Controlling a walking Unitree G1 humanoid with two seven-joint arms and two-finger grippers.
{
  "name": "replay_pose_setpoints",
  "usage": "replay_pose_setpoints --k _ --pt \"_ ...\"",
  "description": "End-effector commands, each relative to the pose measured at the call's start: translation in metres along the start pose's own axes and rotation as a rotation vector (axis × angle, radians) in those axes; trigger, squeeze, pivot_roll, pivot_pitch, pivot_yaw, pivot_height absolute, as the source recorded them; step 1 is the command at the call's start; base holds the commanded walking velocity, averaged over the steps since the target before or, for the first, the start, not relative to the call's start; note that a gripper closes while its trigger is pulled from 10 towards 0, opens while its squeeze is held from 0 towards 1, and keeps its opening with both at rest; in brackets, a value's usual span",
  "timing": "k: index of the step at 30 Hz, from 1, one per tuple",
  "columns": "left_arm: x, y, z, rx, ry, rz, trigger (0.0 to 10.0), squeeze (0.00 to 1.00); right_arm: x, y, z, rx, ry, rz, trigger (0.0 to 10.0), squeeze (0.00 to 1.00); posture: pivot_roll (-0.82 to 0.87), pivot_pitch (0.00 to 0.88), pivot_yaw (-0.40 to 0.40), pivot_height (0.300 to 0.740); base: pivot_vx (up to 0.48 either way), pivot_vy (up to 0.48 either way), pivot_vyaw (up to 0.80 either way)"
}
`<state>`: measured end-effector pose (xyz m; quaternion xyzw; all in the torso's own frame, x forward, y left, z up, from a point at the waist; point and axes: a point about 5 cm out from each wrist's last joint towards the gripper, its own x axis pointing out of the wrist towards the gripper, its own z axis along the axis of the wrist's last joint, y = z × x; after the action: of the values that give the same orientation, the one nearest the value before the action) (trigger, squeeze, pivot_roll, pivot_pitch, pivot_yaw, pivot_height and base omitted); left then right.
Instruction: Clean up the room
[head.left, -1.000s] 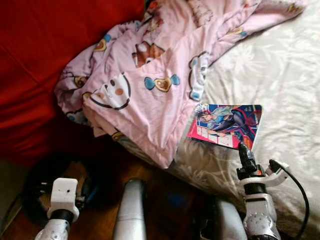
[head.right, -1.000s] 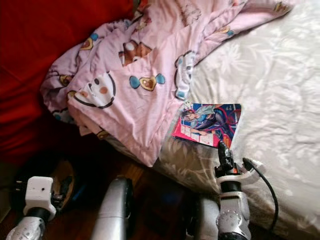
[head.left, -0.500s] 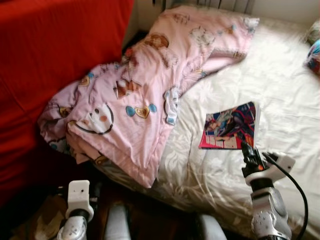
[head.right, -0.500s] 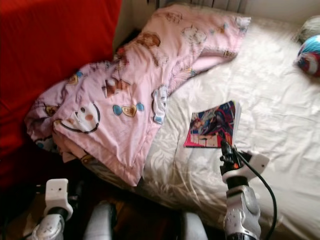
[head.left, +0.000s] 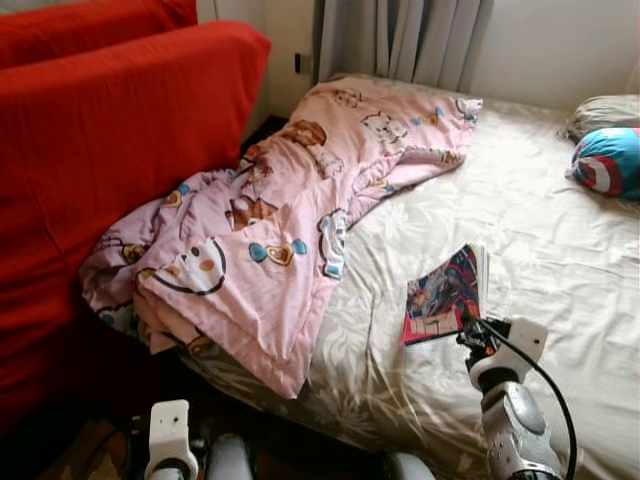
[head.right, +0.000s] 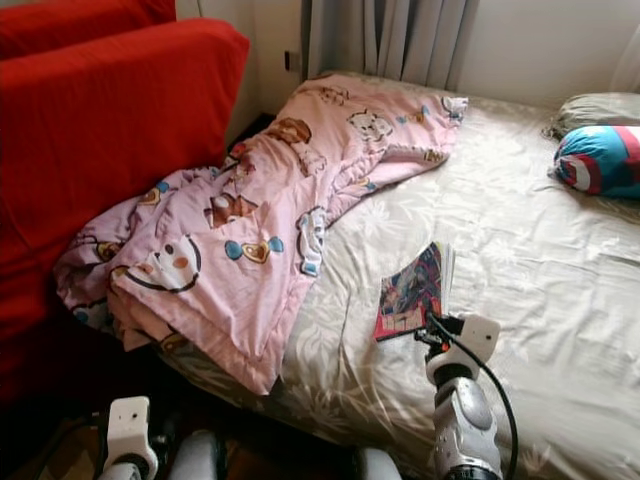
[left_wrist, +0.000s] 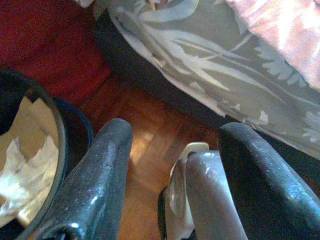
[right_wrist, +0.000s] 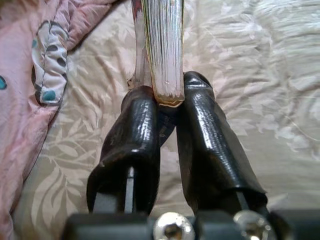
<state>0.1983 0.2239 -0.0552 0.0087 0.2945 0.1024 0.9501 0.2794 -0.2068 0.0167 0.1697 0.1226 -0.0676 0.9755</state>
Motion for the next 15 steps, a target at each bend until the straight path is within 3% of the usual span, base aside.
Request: replay_pose_setpoints --k 1,10,15 --pt "-0.001 0.001 -0.004 0.004 0.016 0.011 10.0 0.00 0.004 0.000 0.012 -0.024 -0.056 -0.003 10.0 0.00 0.10 0.000 -0.097 0.693 0.000 0.000 0.00" --pt "-0.001 -0.003 -0.010 -0.002 0.059 0.013 10.0 0.00 0.000 -0.017 -0.004 -0.072 0.015 -0.058 10.0 0.00 0.08 0.000 -0.099 0.733 0.000 0.000 0.00" --pt "-0.002 -0.005 -0.015 -0.004 0.086 0.014 10.0 0.00 -0.011 -0.030 -0.028 -0.107 0.138 -0.094 10.0 0.00 0.09 0.000 -0.101 0.740 0.000 0.000 0.00"
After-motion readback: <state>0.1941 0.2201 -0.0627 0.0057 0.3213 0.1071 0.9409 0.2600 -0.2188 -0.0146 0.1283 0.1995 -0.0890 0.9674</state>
